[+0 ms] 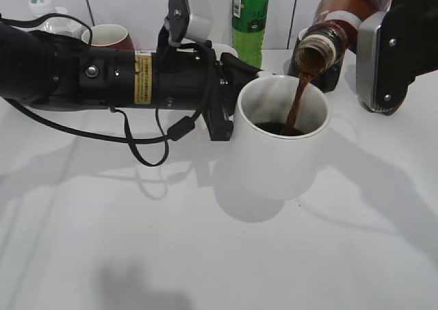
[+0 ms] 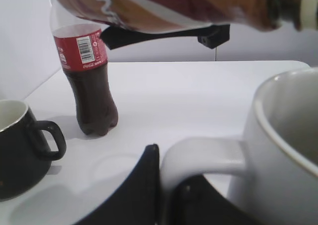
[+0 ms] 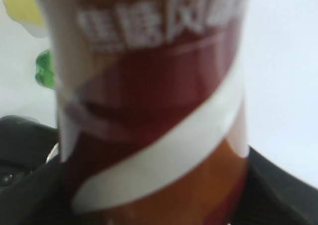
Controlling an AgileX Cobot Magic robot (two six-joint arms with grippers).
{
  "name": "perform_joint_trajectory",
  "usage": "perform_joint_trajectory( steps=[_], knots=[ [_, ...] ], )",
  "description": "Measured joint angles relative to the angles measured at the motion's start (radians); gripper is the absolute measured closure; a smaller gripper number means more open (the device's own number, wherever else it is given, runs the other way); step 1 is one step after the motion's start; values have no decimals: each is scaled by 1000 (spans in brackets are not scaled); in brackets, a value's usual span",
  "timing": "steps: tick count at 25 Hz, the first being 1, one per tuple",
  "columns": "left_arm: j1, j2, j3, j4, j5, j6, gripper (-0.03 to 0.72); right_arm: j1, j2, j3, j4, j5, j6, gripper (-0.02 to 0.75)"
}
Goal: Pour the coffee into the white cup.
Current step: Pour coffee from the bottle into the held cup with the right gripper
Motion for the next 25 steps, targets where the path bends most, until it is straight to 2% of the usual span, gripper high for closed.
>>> perform_joint_trajectory(
  steps=[25],
  knots=[
    [0, 0, 0, 11, 0, 0, 655, 0, 0, 0, 0, -3, -46, 200]
  ],
)
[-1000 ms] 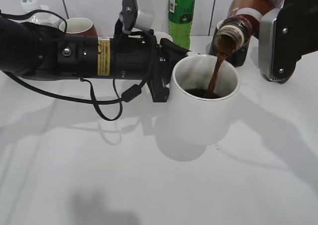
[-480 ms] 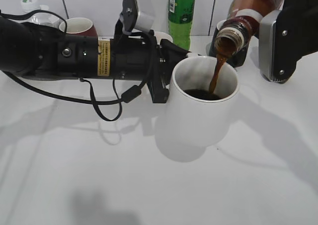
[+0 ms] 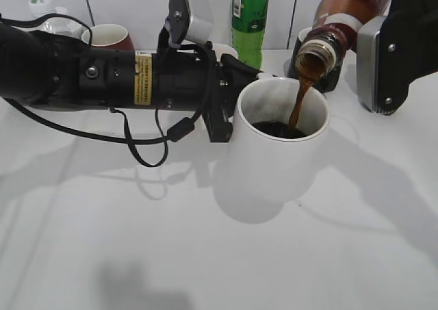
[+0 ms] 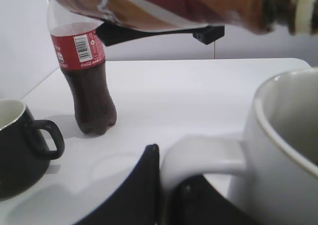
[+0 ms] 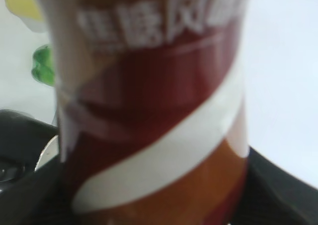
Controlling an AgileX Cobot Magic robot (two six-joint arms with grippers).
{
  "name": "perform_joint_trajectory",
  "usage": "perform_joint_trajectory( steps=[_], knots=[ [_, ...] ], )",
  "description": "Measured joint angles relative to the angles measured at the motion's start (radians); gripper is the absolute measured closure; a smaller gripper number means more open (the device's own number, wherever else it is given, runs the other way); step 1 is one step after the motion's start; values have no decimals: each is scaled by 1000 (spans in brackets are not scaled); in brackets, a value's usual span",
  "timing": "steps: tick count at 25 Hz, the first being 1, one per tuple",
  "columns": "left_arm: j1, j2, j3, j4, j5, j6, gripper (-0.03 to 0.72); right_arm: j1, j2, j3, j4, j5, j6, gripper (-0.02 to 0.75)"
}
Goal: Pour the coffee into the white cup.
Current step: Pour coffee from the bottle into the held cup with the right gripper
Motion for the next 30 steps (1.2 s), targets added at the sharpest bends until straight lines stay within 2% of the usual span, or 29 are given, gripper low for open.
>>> perform_joint_trajectory(
  steps=[24, 30],
  knots=[
    [0, 0, 0, 6, 1, 0, 655, 0, 0, 0, 29, -4, -29, 200],
    [0, 0, -1, -27, 2, 0, 655, 0, 6, 0, 78, -61, 150, 200]
  ],
)
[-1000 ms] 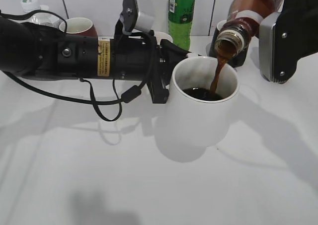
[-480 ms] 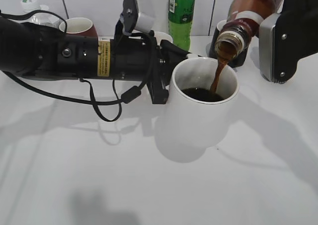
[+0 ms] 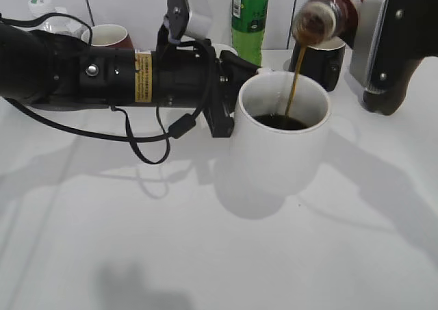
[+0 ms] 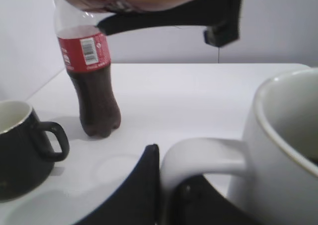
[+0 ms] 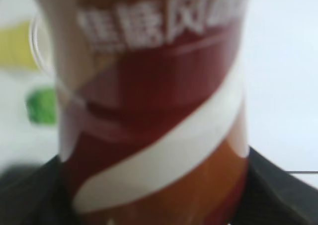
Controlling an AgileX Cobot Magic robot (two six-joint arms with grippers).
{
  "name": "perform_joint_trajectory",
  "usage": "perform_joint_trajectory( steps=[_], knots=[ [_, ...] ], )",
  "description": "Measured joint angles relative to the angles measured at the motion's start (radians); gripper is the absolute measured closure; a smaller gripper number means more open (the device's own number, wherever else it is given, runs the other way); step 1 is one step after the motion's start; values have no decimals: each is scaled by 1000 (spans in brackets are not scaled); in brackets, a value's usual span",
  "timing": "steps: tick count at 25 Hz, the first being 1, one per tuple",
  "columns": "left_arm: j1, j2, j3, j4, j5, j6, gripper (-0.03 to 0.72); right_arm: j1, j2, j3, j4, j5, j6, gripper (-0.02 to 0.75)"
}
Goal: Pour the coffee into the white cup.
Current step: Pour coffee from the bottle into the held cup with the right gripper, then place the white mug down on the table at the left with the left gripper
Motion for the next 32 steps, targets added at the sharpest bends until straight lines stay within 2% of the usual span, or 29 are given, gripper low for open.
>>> perform_joint_trajectory(
  steps=[8, 11, 20, 24, 32],
  knots=[
    [10, -1, -14, -42, 3, 0, 655, 0, 43, 0, 0, -72, 252, 200],
    [28, -32, -15, -42, 57, 0, 655, 0, 43, 0, 4, -77, 388, 200],
    [128, -125, 5, -47, 105, 0, 655, 0, 43, 0, 27, -73, 1142, 200],
    [203, -176, 68, -61, 107, 0, 655, 0, 43, 0, 27, -56, 1221, 200],
    [365, -295, 234, -114, 163, 0, 655, 0, 43, 0, 27, -55, 1234, 200]
  ],
)
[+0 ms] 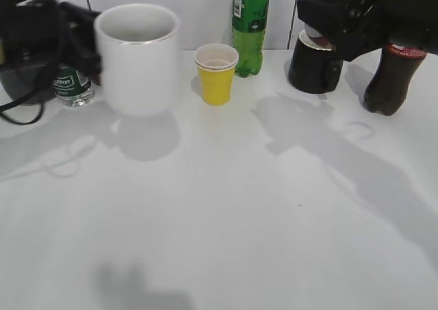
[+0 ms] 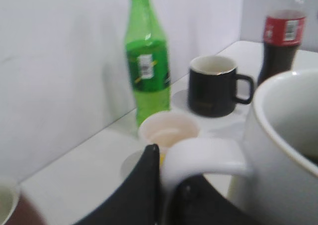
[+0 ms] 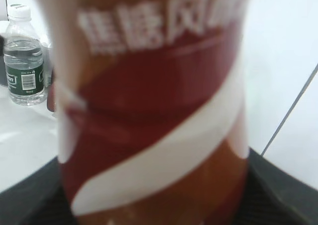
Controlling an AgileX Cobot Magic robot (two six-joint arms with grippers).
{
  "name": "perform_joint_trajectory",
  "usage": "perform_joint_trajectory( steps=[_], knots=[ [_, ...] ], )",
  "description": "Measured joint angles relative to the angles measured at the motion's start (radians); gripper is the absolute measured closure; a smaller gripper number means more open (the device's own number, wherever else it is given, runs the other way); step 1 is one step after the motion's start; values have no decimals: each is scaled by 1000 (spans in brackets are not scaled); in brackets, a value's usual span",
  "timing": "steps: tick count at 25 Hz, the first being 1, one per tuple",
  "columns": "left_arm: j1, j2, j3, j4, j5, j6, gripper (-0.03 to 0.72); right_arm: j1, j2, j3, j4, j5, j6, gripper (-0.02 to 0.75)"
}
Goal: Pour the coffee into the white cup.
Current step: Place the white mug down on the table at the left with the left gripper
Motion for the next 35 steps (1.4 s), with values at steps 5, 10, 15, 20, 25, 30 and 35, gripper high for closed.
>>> perform_joint_trajectory(
  steps=[5, 10, 15, 20, 25, 30, 35],
  knots=[
    [81, -51, 107, -57, -1, 8, 655, 0, 0, 0, 0, 0, 1, 200],
    [127, -69, 221, -222, -1, 151, 655, 0, 0, 0, 0, 0, 1, 200],
    [130, -69, 336, -484, -55, 380, 655, 0, 0, 0, 1, 0, 1, 202],
    [130, -68, 428, -737, -123, 541, 655, 0, 0, 0, 1, -1, 2, 202],
    [130, -24, 449, -858, -167, 609, 655, 0, 0, 0, 2, -6, 2, 202],
    [130, 97, 450, -895, -326, 617, 655, 0, 0, 0, 2, -6, 2, 202],
    [130, 209, 449, -962, -359, 624, 655, 0, 0, 0, 2, -6, 2, 202]
  ],
)
